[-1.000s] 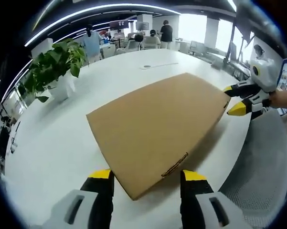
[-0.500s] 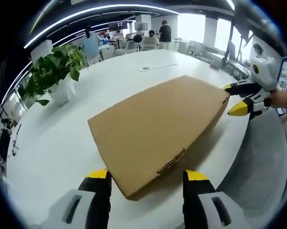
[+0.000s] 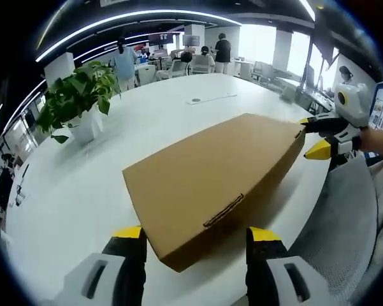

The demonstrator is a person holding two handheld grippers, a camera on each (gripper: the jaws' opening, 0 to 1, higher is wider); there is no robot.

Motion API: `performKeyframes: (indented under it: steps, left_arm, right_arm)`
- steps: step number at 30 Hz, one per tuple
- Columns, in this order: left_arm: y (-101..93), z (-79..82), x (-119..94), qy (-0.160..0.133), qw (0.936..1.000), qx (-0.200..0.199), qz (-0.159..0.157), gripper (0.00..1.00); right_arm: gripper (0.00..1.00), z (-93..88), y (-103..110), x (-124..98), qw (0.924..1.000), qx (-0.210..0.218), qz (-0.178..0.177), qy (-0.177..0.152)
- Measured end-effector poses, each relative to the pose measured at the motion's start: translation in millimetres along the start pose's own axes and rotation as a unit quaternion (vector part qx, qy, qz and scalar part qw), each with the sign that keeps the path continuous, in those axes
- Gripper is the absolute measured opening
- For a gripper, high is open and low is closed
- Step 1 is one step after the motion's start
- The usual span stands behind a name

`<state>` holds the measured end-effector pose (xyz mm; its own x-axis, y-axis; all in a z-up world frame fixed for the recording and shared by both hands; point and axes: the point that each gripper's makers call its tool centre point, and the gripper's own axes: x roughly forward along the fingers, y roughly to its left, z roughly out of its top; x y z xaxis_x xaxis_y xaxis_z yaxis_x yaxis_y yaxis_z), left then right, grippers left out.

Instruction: Operate the shoe box by opening the lid, removing the specified soft item, and placing it in the target area until the item is outside and the box remains undamaged.

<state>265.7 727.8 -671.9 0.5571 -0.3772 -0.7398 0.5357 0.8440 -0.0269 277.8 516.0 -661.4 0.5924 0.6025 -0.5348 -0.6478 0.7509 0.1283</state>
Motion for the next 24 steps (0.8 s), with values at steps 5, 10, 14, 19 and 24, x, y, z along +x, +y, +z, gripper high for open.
performKeyframes:
  steps: [5, 10, 14, 19, 24]
  left_arm:
    - [0.9, 9.3, -5, -0.012, 0.9999, -0.002, 0.000, 0.63]
    - [2.2, 20.5, -11, -0.030, 0.9995, -0.004, 0.001, 0.65]
    - [5.8, 33.8, -16, -0.051, 0.9987, -0.004, 0.007, 0.65]
    - [8.9, 39.7, -16, -0.056, 0.9984, 0.004, 0.014, 0.64]
    - [15.2, 47.5, -18, -0.071, 0.9972, -0.004, 0.024, 0.61]
  right_arm:
    - [0.51, 10.5, 1, -3, 1.0000, -0.002, 0.002, -0.009]
    - [0.53, 27.7, 1, -8, 0.9996, -0.003, 0.001, -0.027]
    - [0.53, 40.9, -2, -9, 0.9990, -0.008, -0.003, -0.043]
    - [0.52, 48.1, -5, -7, 0.9986, -0.022, -0.005, -0.047]
    - [0.52, 56.9, -9, -6, 0.9981, -0.031, -0.007, -0.053]
